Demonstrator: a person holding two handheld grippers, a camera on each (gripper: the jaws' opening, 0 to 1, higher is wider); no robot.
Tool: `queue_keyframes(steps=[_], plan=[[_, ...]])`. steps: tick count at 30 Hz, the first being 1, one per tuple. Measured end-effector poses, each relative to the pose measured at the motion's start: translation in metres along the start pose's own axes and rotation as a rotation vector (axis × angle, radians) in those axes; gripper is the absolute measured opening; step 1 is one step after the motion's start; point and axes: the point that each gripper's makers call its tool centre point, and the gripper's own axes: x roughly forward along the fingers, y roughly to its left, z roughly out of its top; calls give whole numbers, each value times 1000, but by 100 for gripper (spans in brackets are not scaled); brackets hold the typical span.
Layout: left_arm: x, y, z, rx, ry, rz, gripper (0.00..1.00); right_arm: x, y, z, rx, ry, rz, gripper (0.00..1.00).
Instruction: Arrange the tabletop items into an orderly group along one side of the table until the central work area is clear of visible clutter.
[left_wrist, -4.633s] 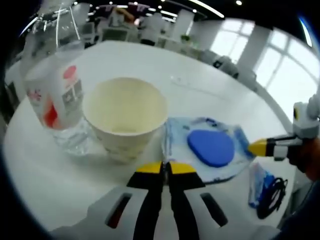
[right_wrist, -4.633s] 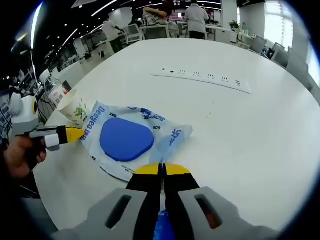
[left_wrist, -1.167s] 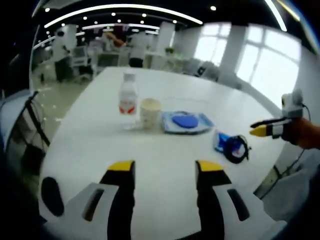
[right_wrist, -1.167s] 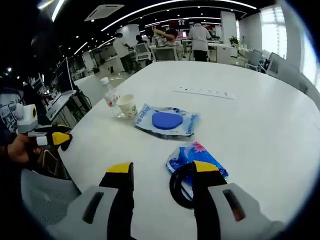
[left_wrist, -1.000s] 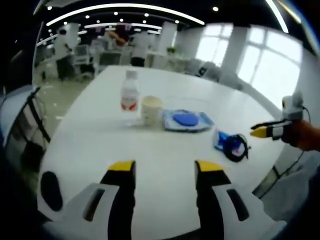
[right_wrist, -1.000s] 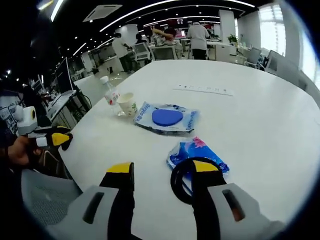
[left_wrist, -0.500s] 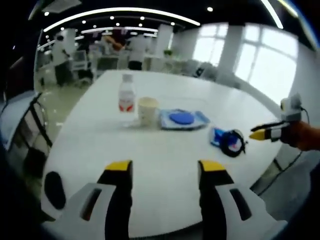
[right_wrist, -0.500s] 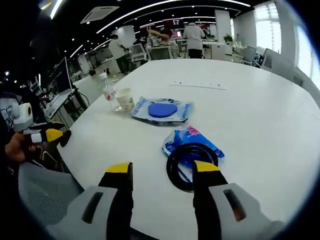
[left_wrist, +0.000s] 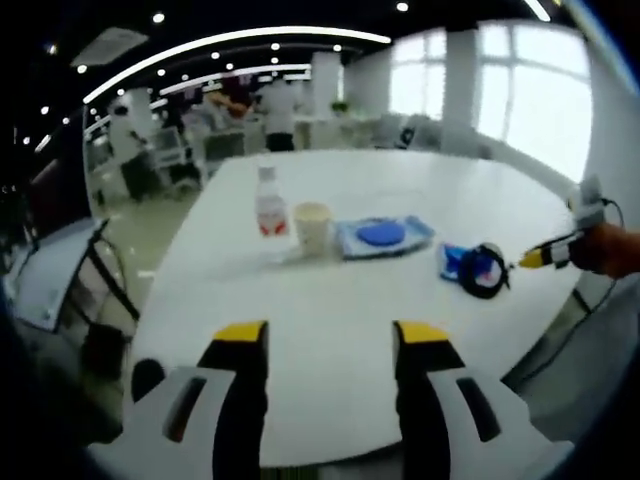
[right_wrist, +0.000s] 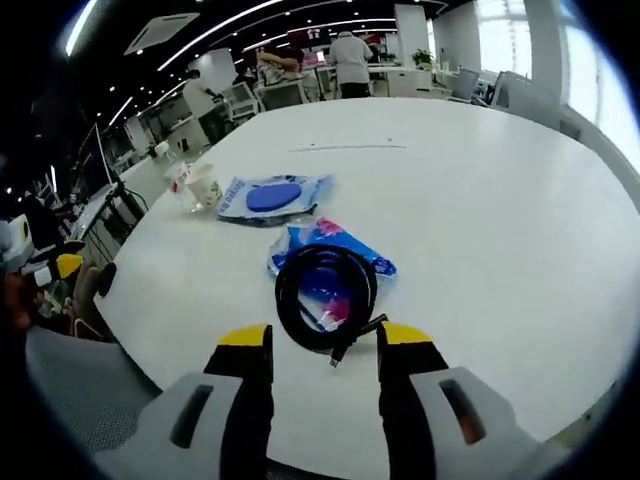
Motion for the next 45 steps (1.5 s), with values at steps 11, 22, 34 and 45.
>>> queue_keyframes(steps=[11, 22, 34, 45], plan=[[0, 4, -1, 16, 3, 29, 44, 48, -17, 3, -38, 81, 0, 37], [-3, 15, 0, -67, -24, 49, 43, 65, -31, -22, 32, 156, -24, 23], [-1, 10, -1, -46, -9, 36, 43, 46, -19, -2, -37, 58, -6, 7], [1, 4, -2, 5, 8, 30, 42, 33, 11, 27, -38, -49, 81, 7]])
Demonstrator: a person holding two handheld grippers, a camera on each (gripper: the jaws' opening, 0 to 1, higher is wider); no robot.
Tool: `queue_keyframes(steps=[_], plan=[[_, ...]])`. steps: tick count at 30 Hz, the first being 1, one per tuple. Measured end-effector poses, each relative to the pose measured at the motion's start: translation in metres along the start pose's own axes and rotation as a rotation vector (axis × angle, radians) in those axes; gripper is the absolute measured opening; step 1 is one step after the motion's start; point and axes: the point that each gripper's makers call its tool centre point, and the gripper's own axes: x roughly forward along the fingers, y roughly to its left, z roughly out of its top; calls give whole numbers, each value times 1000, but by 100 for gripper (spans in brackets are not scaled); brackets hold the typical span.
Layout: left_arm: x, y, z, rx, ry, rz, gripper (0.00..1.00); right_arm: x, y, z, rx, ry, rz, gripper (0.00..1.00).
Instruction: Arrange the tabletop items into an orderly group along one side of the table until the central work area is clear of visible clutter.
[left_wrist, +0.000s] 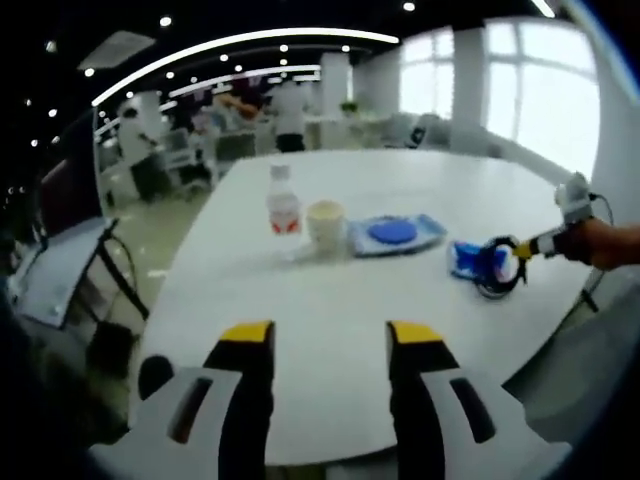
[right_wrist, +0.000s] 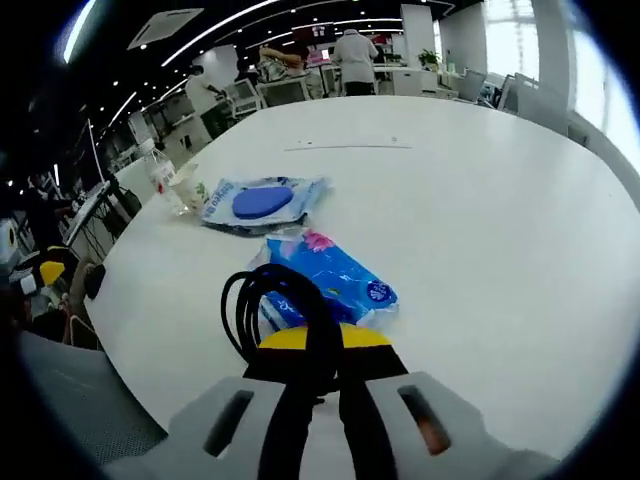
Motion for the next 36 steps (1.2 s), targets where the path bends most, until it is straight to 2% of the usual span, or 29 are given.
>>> queue_keyframes(steps=[1, 5, 11, 19, 25, 29, 36], plan=[[0, 0, 0, 0, -1, 0, 42, 1, 7, 3, -7, -15, 28, 7], [-1, 3, 0, -21, -5, 4, 41, 5, 22, 6, -47, -4, 50, 7], [-1, 7, 0, -60, -12, 8, 41, 15, 46, 13, -39, -4, 95, 7], [0, 6, 1, -52, -14, 4, 42, 30, 69, 20, -53, 11, 134, 7], [0, 6, 1, -57, -15, 3, 42, 39, 78, 19, -24, 26, 150, 7], [-1, 7, 1, -65, -19, 7, 42, 45, 83, 17, -36, 45, 151, 7], [-1, 5, 0, -58, -17, 2, 41, 54, 86, 9, -20, 73, 157, 8]])
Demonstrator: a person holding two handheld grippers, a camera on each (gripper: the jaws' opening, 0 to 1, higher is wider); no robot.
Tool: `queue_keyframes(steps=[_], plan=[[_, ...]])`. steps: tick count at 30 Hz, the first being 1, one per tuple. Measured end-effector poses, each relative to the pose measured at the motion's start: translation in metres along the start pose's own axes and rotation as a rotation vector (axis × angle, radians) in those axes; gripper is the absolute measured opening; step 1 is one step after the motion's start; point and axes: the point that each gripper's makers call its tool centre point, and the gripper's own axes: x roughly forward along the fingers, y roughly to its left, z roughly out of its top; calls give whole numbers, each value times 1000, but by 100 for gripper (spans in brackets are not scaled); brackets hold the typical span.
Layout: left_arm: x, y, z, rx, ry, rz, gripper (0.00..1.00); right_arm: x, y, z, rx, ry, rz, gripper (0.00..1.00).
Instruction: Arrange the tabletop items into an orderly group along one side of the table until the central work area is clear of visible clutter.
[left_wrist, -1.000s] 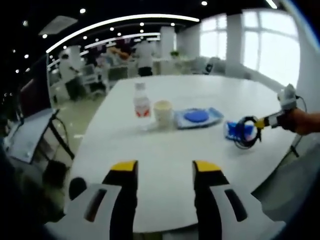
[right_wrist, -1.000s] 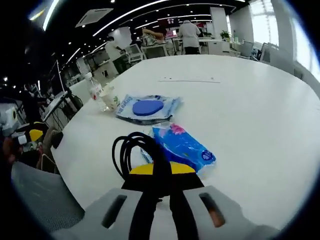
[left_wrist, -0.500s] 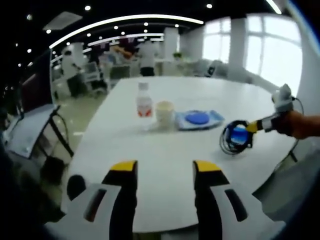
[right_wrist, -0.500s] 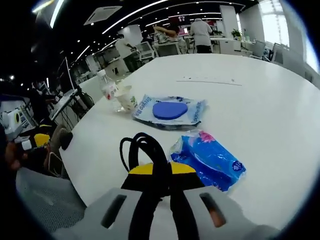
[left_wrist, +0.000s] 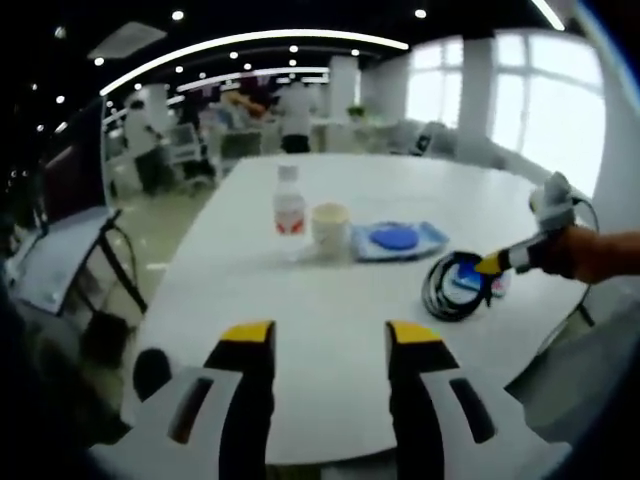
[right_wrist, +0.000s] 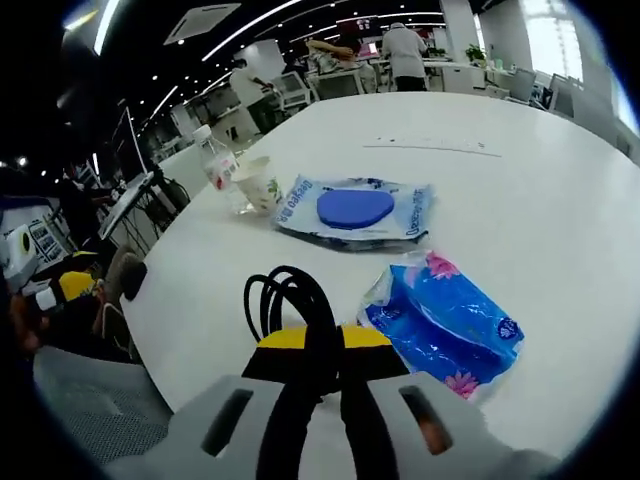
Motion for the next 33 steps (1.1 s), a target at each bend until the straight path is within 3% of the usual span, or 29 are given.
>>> queue_keyframes(steps=[7, 17, 18, 20, 26, 29, 31, 33], plan=[[0, -2, 1, 13, -1, -7, 42, 4, -3, -17, 24, 48, 1, 8], [1, -5, 0, 24, 5, -19, 43, 5, -14, -25, 21, 72, -33, 8], [1, -6, 0, 24, 4, -20, 43, 4, -14, -24, 27, 69, -33, 1], [1, -6, 0, 26, 3, -21, 43, 2, -14, -19, 35, 46, -21, 0], [1, -6, 1, 26, 0, -24, 44, -3, -17, -17, -13, 37, -33, 2], [1, -6, 1, 26, 1, -24, 44, -7, -23, -20, 5, 35, -48, 5], [1, -6, 1, 27, 2, -24, 44, -9, -22, -13, 65, -20, -31, 5], [1, -6, 1, 27, 3, -26, 44, -14, -25, -13, 60, -19, -32, 7]])
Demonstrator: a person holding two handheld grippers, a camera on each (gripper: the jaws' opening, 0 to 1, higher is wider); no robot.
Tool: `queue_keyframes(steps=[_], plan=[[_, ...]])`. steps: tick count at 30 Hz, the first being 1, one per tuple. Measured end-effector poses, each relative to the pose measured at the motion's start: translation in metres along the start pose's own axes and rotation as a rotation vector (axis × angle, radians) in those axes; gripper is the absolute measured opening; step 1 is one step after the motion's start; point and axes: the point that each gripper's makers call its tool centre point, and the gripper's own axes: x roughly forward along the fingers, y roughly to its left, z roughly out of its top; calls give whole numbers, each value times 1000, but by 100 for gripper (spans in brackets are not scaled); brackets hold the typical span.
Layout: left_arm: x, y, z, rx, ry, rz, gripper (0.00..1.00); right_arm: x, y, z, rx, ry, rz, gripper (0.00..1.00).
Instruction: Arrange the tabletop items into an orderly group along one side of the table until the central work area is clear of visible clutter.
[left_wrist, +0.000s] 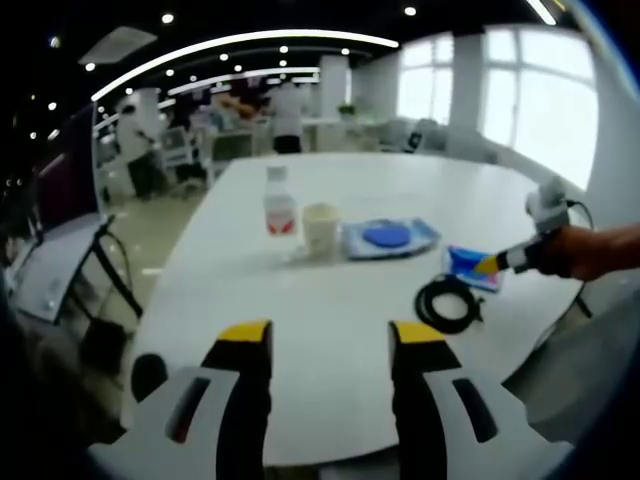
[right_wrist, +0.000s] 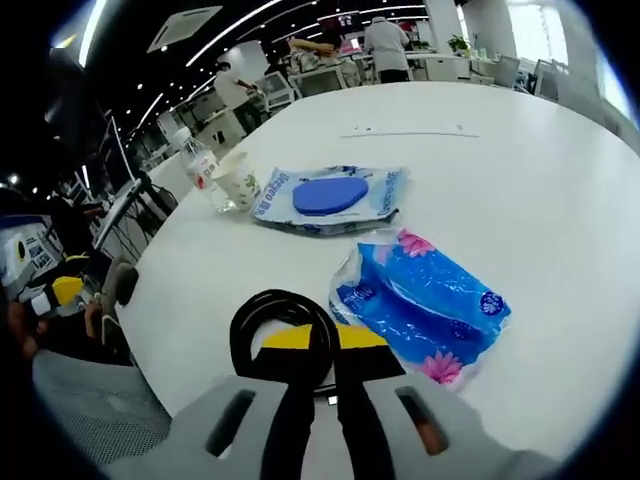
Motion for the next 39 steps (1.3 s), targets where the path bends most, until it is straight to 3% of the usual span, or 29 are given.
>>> queue_keyframes(steps=[3, 8, 12, 15, 20, 26, 29, 34, 37, 39], plan=[[1, -1, 0, 2, 1, -3, 44, -8, -7, 6, -20, -33, -25, 10], [1, -1, -1, 2, 5, -4, 44, -29, -28, 25, -42, -146, -106, 10], [1, -1, -1, 0, 7, -6, 43, -41, -37, 30, -9, -198, -89, 16], [1, -2, -1, 2, 7, -7, 43, -47, -45, 25, -18, -190, -99, 29], [1, -2, -1, 2, 3, -6, 43, -54, -63, 12, -24, -158, -151, 39], [1, -2, -1, 5, 5, -7, 43, -62, -76, 6, 34, -180, -191, 53], [1, -1, -1, 4, 3, -6, 43, -56, -80, 2, 60, -164, -190, 61], [1, -2, -1, 5, 6, -7, 43, -39, -86, -13, 43, -81, -217, 59], [1, -2, -2, 7, 8, -7, 43, -30, -92, -16, 45, -61, -221, 51], [1, -1, -1, 5, 5, -1, 42, -23, -99, -26, 72, -7, -238, 44]])
